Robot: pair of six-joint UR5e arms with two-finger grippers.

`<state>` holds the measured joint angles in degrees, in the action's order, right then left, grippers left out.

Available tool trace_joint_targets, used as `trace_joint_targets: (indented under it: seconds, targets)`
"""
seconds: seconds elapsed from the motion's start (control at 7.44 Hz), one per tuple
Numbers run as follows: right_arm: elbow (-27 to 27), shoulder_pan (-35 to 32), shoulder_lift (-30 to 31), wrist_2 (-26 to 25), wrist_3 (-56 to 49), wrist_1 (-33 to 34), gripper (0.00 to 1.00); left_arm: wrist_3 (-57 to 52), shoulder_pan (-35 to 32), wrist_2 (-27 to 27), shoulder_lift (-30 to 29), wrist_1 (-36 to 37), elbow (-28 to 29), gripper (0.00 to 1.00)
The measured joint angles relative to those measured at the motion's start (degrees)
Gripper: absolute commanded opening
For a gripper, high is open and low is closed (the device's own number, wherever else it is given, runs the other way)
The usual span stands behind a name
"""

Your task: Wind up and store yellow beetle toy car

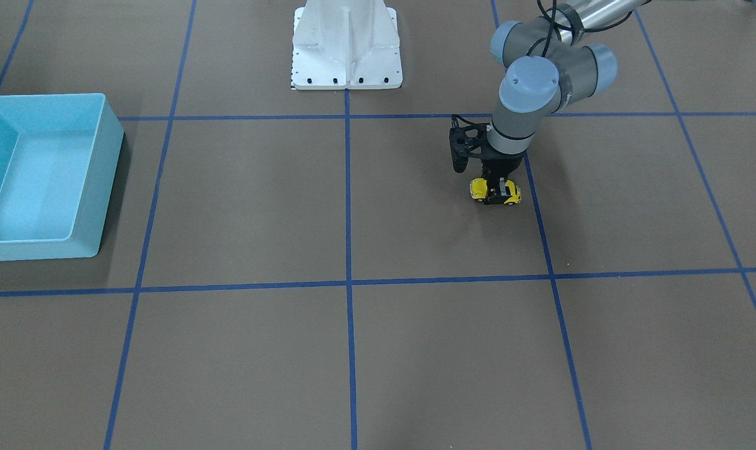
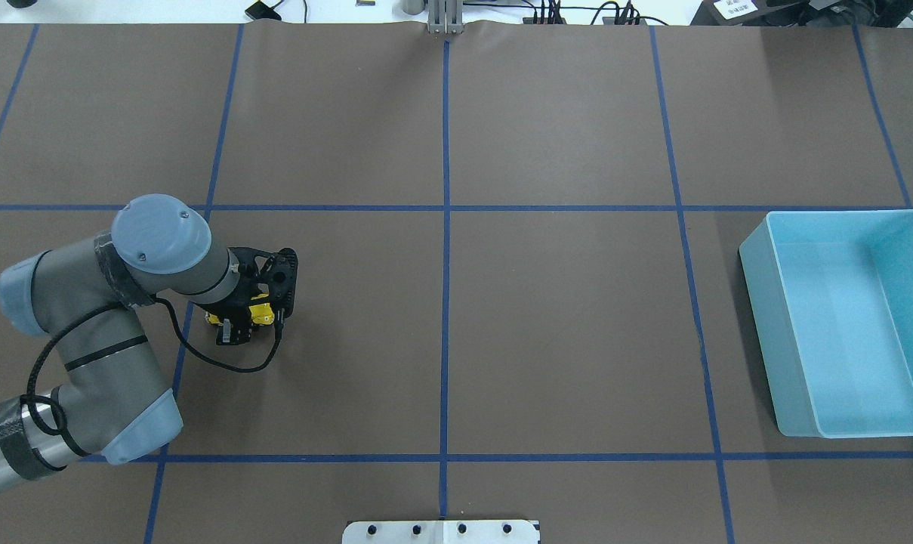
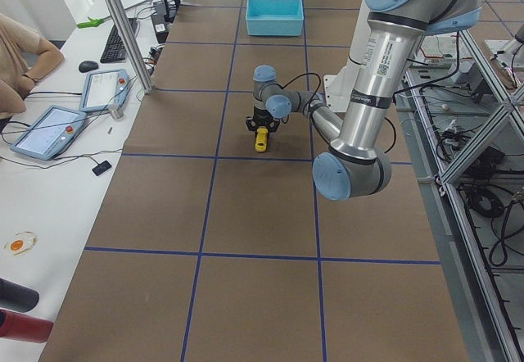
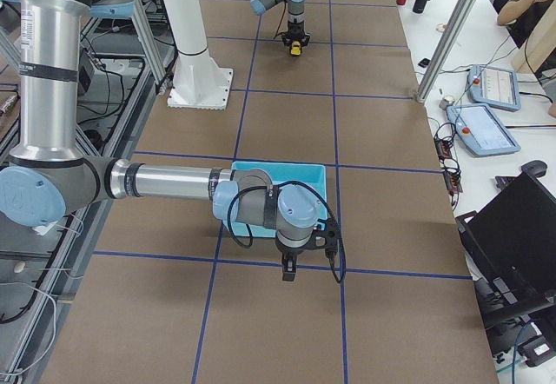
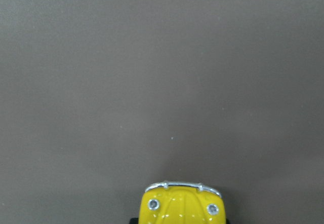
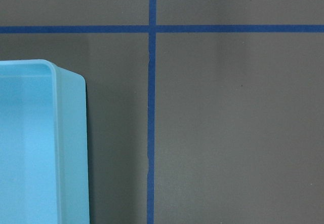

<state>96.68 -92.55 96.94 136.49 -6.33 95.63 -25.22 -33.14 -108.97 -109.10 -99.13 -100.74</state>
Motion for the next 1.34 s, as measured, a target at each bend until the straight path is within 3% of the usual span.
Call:
trace_joint_targets:
  seconds: [1.34]
  targets:
    - [0.1,0.0,-0.3,-0.1,0.0,0.0,1.0,-1.1,-0.2,0.1,3.9,-1.1,-2.3,0.09]
